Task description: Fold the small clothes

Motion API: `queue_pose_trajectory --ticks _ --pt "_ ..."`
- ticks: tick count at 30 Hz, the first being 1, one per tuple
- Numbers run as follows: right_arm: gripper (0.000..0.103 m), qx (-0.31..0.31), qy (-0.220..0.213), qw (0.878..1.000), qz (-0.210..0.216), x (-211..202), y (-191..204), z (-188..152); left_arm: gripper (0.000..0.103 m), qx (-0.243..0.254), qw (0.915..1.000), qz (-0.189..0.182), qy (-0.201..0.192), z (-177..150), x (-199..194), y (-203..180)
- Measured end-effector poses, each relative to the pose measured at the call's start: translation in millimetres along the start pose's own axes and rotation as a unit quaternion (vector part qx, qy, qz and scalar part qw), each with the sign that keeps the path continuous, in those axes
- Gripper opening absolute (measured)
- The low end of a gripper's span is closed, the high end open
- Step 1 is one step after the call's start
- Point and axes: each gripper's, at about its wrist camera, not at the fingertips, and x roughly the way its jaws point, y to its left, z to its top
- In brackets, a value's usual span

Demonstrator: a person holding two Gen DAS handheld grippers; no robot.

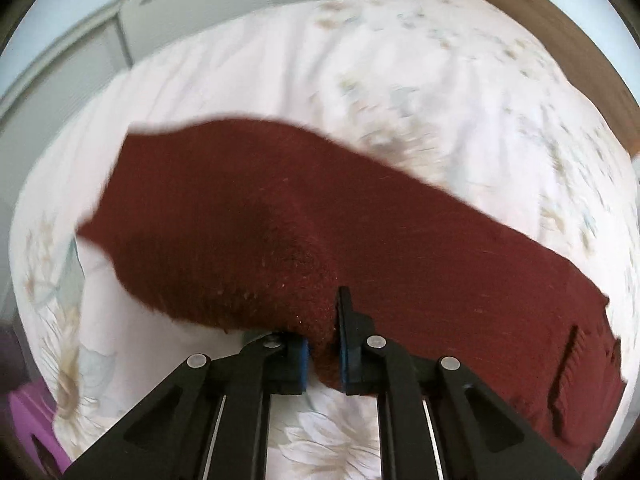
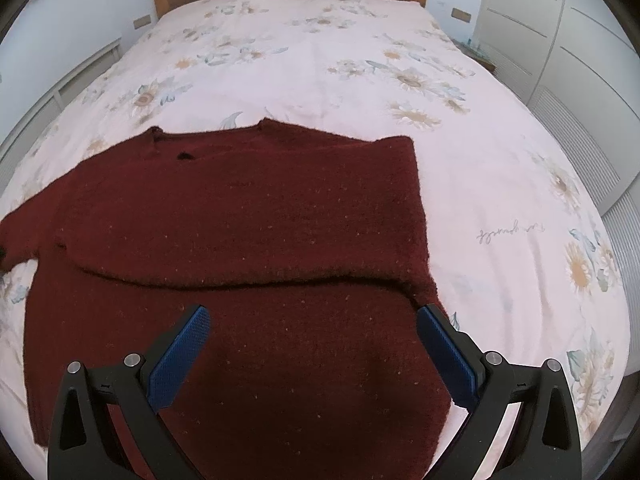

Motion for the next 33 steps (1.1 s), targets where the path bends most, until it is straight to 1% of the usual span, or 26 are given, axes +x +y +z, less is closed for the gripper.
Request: queue_pose_trajectory --ticks 4,8,9,11,12,13,15,17,18,23,24,25,28,30,32,33 --pt "0.103 -0.005 -0.007 1.0 0.005 -4.6 0.2 1.3 0.007 0.047 0.9985 -0.023 -0.01 -2.0 -27.0 -35.5" --pt "0.103 -0.015 -0.012 1.0 0.005 -9.9 1.6 5.6 0.007 0.089 0.9938 -0.066 -0.002 -13.7 -49.2 -77.4" --pt "0.103 -0.016 -0.013 1.0 0.005 -11.0 0.9 7.1 0.007 0.107 0.9913 -0.076 0.0 -18.5 -56.4 -92.4" --pt "0.103 -0.012 -0.014 1.0 0.007 -12.1 -2.1 9.9 0.007 0.144 0.9863 -0.081 -0.006 -28.3 -69.3 -122.2" --pt "0.103 -0.007 -0.014 1.0 0.012 -12.4 -4.7 11.0 0.007 0.157 0.984 -0.083 -0.007 -31.4 -69.8 -138.8" --pt "0.103 -0.002 -0.013 1.0 0.015 -12.5 -7.4 11.8 0.007 0.177 0.98 -0.091 -0.008 -38.6 -77.5 -157.1" --pt "0.103 0.008 -0.015 1.0 0.023 -13.7 -14.2 12.9 0.007 0.197 0.9749 -0.103 -0.009 -48.3 -86.8 -184.4" --pt "0.103 0.011 -0.017 1.0 0.023 -15.8 -19.6 14.9 0.007 0.218 0.9689 -0.117 -0.01 -54.4 -83.0 -220.3" --pt "0.103 0.01 -0.019 1.0 0.022 -17.1 -22.2 16.2 0.007 0.231 0.9646 -0.126 -0.011 -61.6 -88.6 -238.3" --pt "0.103 0.009 -0.027 0.999 0.015 -24.9 -35.6 22.6 0.007 0.277 0.9481 -0.155 -0.011 -66.0 -67.5 -318.4" --pt "0.103 0.009 -0.028 0.999 0.014 -26.1 -38.1 24.0 0.007 0.289 0.9439 -0.16 -0.011 -71.5 -67.2 -331.7" --pt "0.103 0.01 -0.029 0.999 0.013 -27.4 -40.7 25.4 0.007 0.306 0.9378 -0.164 -0.012 -81.7 -68.6 -349.3" --pt "0.103 0.012 -0.03 0.999 0.01 -27.9 -46.5 27.5 0.007 0.332 0.9274 -0.173 -0.002 -96.5 -52.0 -384.2" --pt "0.103 0.017 -0.028 0.999 0.011 -25.8 -49.4 27.2 0.007 0.351 0.9226 -0.161 0.001 -109.6 -36.3 -403.1" --pt "0.103 0.023 -0.023 0.999 0.017 -22.5 -51.4 24.8 0.007 0.361 0.9211 -0.146 0.006 -119.5 -21.1 -407.5" --pt "0.103 0.025 -0.02 0.999 0.02 -21.0 -51.7 23.2 0.007 0.364 0.9208 -0.138 0.019 -126.1 -7.0 -410.6"
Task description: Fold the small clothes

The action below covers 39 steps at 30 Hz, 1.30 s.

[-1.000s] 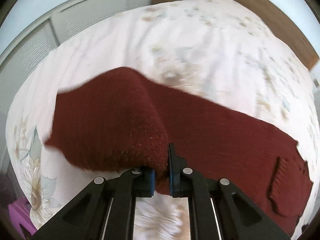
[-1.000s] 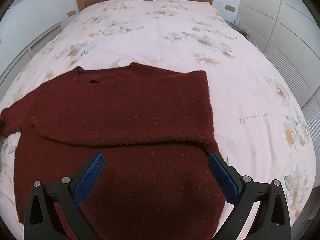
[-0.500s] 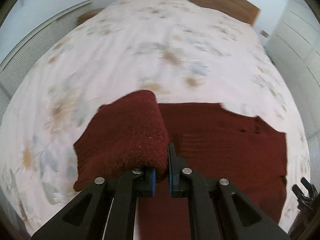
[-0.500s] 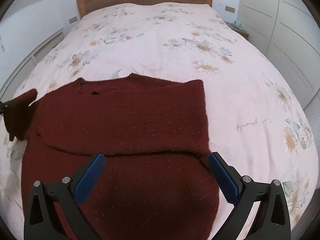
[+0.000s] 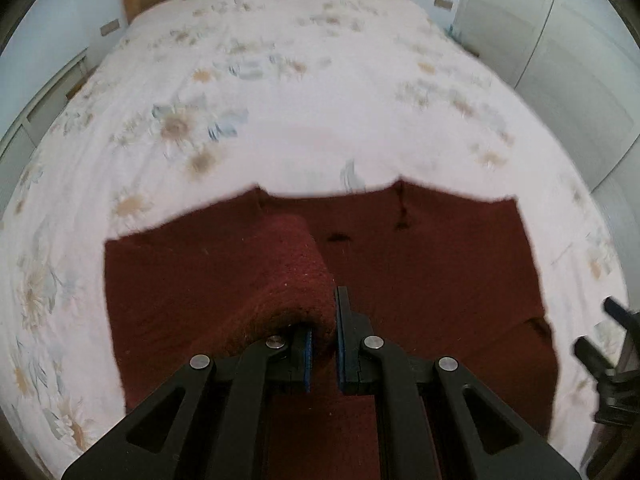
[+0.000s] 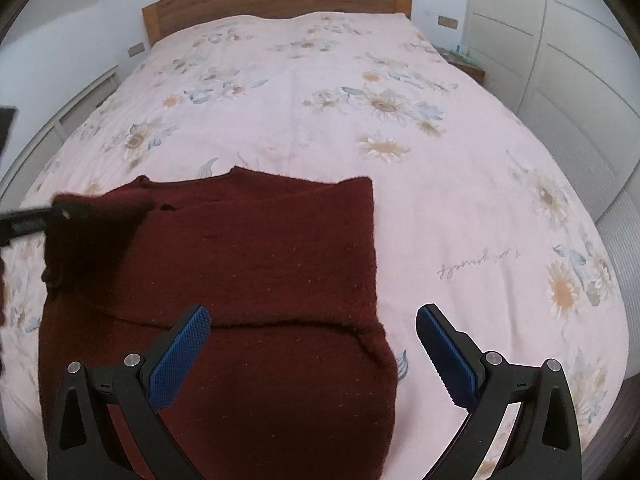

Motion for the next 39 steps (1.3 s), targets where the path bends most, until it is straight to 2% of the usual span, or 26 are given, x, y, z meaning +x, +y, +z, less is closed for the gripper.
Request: queue_pose_trajectory --ticks 4,6,9,12,17,18,20,22,25,27,33,39 --pt "0.103 0.001 0.015 1.0 0.004 9.0 -0.1 -8.1 0.007 0.005 0.9992 0.001 0.039 -21.7 29.2 3.9" --pt "0.103 0.0 0.022 1.0 0.007 12.7 0.5 -12.2 0.008 0.014 0.9985 0.015 0.05 -32.4 38.6 0.3" --pt "0.103 0.0 0.028 1.0 0.009 16.2 0.9 -16.6 0.009 0.016 0.9978 0.016 0.062 -40.5 43.0 -0.7" --pt "0.103 0.005 0.03 0.999 0.01 18.5 0.5 -19.0 0.016 0.009 0.9959 0.018 0.088 -41.3 48.2 0.8" --pt "0.103 0.004 0.031 0.999 0.014 17.4 1.4 -21.1 0.056 -0.01 0.9947 0.006 0.102 -42.7 52.4 8.2" --pt "0.103 0.003 0.031 0.999 0.014 17.2 1.1 -21.5 0.059 -0.01 0.9946 0.003 0.103 -44.2 51.5 7.5" --pt "0.103 0.004 0.031 0.999 0.013 17.1 -0.3 -22.4 0.079 -0.008 0.9938 -0.009 0.111 -45.8 51.0 7.9" --pt "0.103 0.007 0.031 0.999 0.014 16.5 -1.5 -23.6 0.092 -0.011 0.9931 -0.023 0.114 -47.8 49.9 10.4" --pt "0.103 0.011 0.033 0.999 0.015 15.6 -3.3 -27.3 0.094 -0.008 0.9923 -0.034 0.119 -50.8 48.0 15.6" --pt "0.103 0.012 0.035 0.999 0.014 15.3 -4.0 -29.6 0.102 -0.004 0.9916 -0.035 0.124 -55.0 45.8 20.0" --pt "0.103 0.02 0.038 0.999 0.019 13.8 -7.8 -34.7 0.102 0.006 0.9913 -0.046 0.123 -74.4 27.5 42.5" --pt "0.103 0.01 0.042 0.999 0.021 13.1 -2.3 -35.4 0.102 0.017 0.9918 -0.016 0.126 -99.5 7.6 66.3"
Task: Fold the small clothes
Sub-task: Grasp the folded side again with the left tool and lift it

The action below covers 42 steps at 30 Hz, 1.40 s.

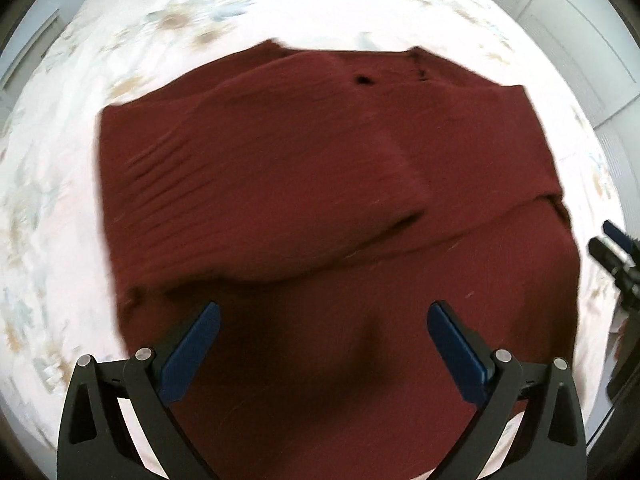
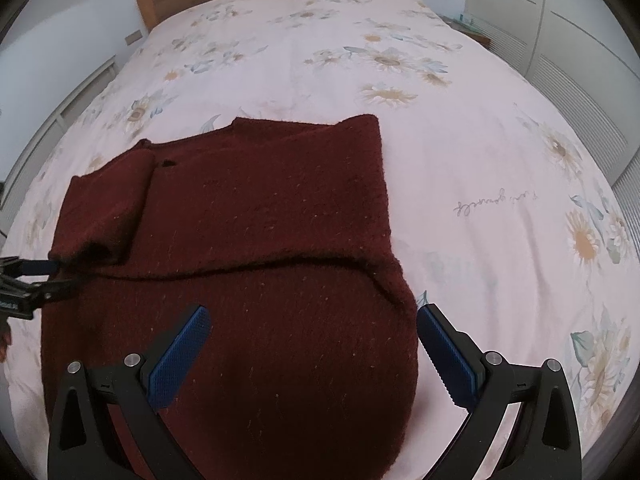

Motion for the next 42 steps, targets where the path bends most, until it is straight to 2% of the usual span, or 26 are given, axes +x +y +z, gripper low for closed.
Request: queue_pose_trajectory --ticks 8,13,15,17,21,25,27,28,30,31,36,39,42 --pt "0.103 -0.027 0.008 1.0 0.008 5.7 22.7 0.6 0.102 -0.002 0.9958 0.088 -0.025 -19.2 -6.8 65.4" --pt "0.103 -0.029 0.015 0.999 0.016 12.2 34.8 1.7 0.101 -0.036 0.9938 0.104 -0.013 -16.0 20.7 93.2" --pt "0.103 -0.035 0.019 0.999 0.014 15.0 40.6 3.0 0.095 -0.047 0.9937 0.101 -0.016 -15.8 25.9 100.7" --pt "0.103 -0.048 0.021 0.999 0.011 16.9 49.4 5.6 0.085 -0.053 0.9945 0.089 -0.017 -13.4 29.7 105.4" --pt "0.103 -0.078 0.018 0.997 0.018 17.9 75.5 13.6 0.079 -0.058 0.9956 0.07 -0.022 -7.9 34.3 109.4" --pt "0.103 -0.123 0.01 0.992 0.031 19.7 115.0 29.0 0.054 -0.048 0.9973 0.049 -0.025 -1.3 38.4 104.0" --pt "0.103 -0.153 0.005 0.987 0.04 22.1 141.7 38.8 0.037 -0.04 0.9979 0.042 -0.03 -0.7 38.6 99.6" --pt "0.103 -0.163 0.004 0.986 0.042 23.1 151.0 41.2 0.026 -0.037 0.998 0.04 -0.032 0.6 37.8 99.7" --pt "0.103 -0.19 0.002 0.981 0.049 27.0 176.6 50.5 0.019 -0.038 0.998 0.038 -0.035 0.1 34.9 99.5" --pt "0.103 -0.199 0.002 0.979 0.052 28.7 186.9 54.9 0.016 -0.038 0.9978 0.038 -0.038 -0.6 32.9 100.9" --pt "0.103 -0.247 0.016 0.966 0.069 40.9 234.5 70.8 0.016 -0.052 0.9976 0.019 -0.041 -10.7 28.0 114.4" --pt "0.103 -0.293 0.036 0.952 0.083 53.1 267.7 65.4 0.016 -0.064 0.9971 0.006 -0.042 -13.3 26.8 123.9" --pt "0.103 -0.333 0.056 0.937 0.084 67.5 293.1 52.3 0.016 -0.059 0.9974 0.01 -0.04 -15.4 24.3 119.5"
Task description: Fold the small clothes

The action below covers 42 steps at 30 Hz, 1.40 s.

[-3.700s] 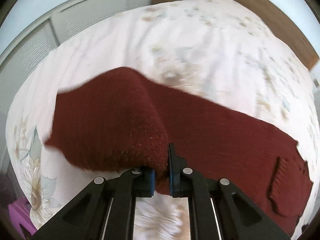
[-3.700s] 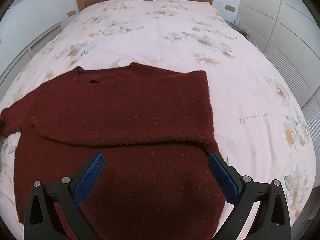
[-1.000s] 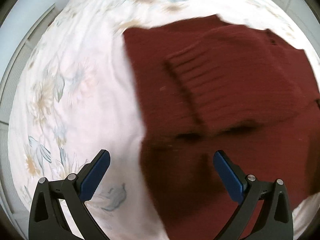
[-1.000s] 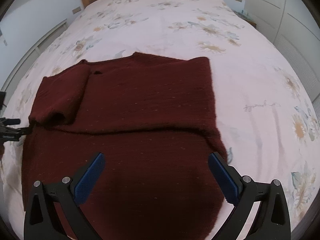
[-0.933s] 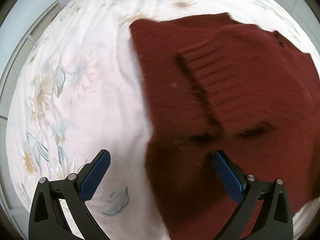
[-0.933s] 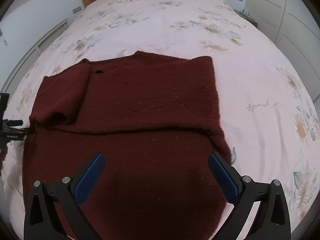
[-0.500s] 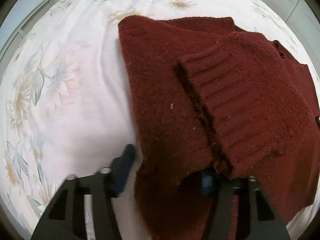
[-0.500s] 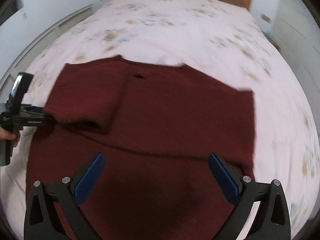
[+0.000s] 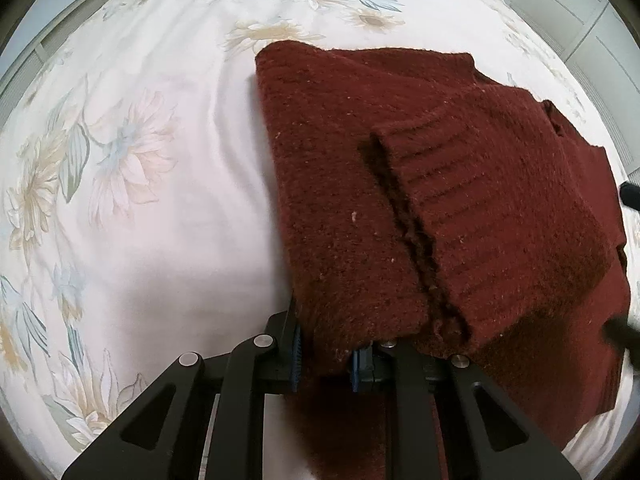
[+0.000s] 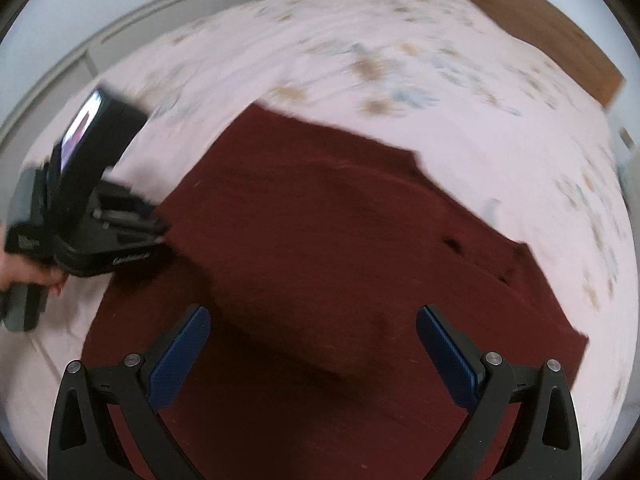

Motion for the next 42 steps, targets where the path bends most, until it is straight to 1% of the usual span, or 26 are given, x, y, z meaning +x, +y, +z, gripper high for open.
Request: queue_pose_trajectory --ticks 3,5,7,8,9,10,11,12,13,14,15,16,17,19,23,25,27,29,31,35,40,42 --pt "0.103 -0.011 0.016 1.0 -0.004 18.0 11.5 1.9 0.016 0.003 1.0 0.002 0.002 2.1 1.6 -11.5" --pt "0.102 0.001 0.023 1.0 -0.003 25.8 9.4 1.6 0.016 0.003 1.0 0.0 0.003 3.2 -0.1 1.6" --pt "0.1 0.011 0.03 0.999 -0.001 32.9 5.1 2.0 0.016 0.002 1.0 -0.001 0.004 0.4 0.4 -0.1" --pt "0.094 0.014 0.031 0.999 -0.003 34.7 3.4 2.2 0.016 0.003 1.0 0.0 0.004 1.6 3.3 2.4" --pt "0.082 0.02 0.033 0.999 -0.003 36.9 0.1 2.3 0.016 0.004 1.0 0.001 0.005 1.4 2.8 1.7" --pt "0.074 0.031 0.033 0.999 0.008 38.1 -3.9 2.1 0.016 0.004 1.0 0.002 0.006 2.1 3.4 1.4" --pt "0.06 0.04 0.031 0.999 0.019 38.6 -7.6 2.4 0.016 0.005 1.0 0.003 0.006 0.6 2.5 0.6" --pt "0.05 0.053 0.027 0.998 0.03 37.8 -11.9 2.5 0.016 0.006 0.9999 0.004 0.007 0.9 2.9 0.2" --pt "0.044 0.064 0.021 0.997 0.037 35.7 -16.0 2.9 0.016 0.007 0.9999 0.005 0.007 1.6 3.3 -0.3" --pt "0.028 0.075 0.016 0.996 0.045 33.5 -19.7 3.4 0.016 0.007 0.9999 0.005 0.007 2.7 2.7 -0.6" --pt "0.015 0.085 0.01 0.995 0.053 29.6 -22.1 3.5 0.016 0.007 0.9999 0.005 0.007 3.2 2.8 -0.5" --pt "0.012 0.091 0.005 0.994 0.057 25.4 -22.8 4.0 0.016 0.007 0.9999 0.005 0.008 3.6 3.0 -0.7" --pt "0.01 0.097 -0.008 0.993 0.06 18.5 -25.4 4.3 0.016 0.008 0.9999 0.005 0.008 3.6 2.5 -0.7" --pt "0.009 0.111 -0.025 0.992 0.063 7.9 -31.1 5.2 0.016 0.008 0.9999 0.006 0.009 4.5 2.5 -0.4" --pt "0.009 0.145 -0.046 0.986 0.069 -7.4 -47.2 2.7 0.016 0.008 0.9999 0.008 0.01 6.3 3.0 -0.6" --pt "0.009 0.169 -0.057 0.981 0.077 -17.9 -56.9 -5.4 0.016 0.008 0.9999 0.009 0.011 7.0 3.7 -0.7" --pt "0.008 0.183 -0.064 0.979 0.067 -24.5 -65.5 -11.9 0.016 0.009 0.9999 0.009 0.011 7.3 3.3 -1.3" --pt "0.008 0.205 -0.076 0.974 0.062 -33.2 -75.6 -20.8 0.016 0.008 0.9998 0.01 0.012 8.6 4.2 -2.0" --pt "0.008 0.236 -0.091 0.966 0.06 -42.5 -91.2 -31.1 0.016 0.008 0.9998 0.011 0.013 9.4 4.1 -2.5" --pt "0.008 0.287 -0.114 0.95 0.038 -56.7 -120.6 -51.0 0.016 0.009 0.9998 0.013 0.014 11.6 5.7 -3.7" --pt "0.007 0.329 -0.12 0.937 0.014 -61.1 -145.5 -72.9 0.016 0.01 0.9997 0.017 0.015 13.7 8.2 -10.7" --pt "0.007 0.343 -0.116 0.932 0.001 -58.5 -152.2 -83.1 0.016 0.01 0.9997 0.019 0.015 13.4 9.5 -14.7"
